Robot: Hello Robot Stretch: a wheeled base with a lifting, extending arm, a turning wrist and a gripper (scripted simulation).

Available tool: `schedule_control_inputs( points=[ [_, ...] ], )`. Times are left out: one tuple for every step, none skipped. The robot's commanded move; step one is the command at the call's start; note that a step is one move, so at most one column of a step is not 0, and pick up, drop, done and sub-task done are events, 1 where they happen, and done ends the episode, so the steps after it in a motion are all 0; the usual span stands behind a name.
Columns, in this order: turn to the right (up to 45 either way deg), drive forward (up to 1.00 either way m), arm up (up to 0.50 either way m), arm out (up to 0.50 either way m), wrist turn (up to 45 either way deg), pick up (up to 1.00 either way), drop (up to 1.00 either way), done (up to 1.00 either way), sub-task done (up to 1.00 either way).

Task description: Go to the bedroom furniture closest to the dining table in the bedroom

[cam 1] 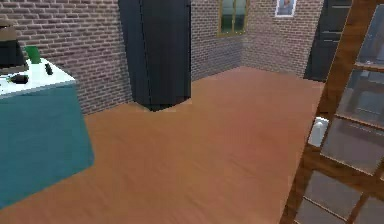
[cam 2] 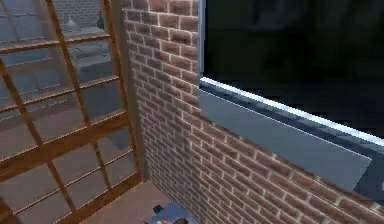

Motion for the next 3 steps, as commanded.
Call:
schedule_control_inputs(
  points=[
    [-45.0, 0.00, 0.00, 0.00, 0.0, 0.00, 0.00, 0.00, 0.00],
    [-9.0, 0.00, 0.00, 0.00, 0.0, 0.00, 0.00, 0.00, 0.00],
    [0.0, 0.25, 0.00, 0.00, 0.0, 0.00, 0.00, 0.00, 0.00]
  ],
)
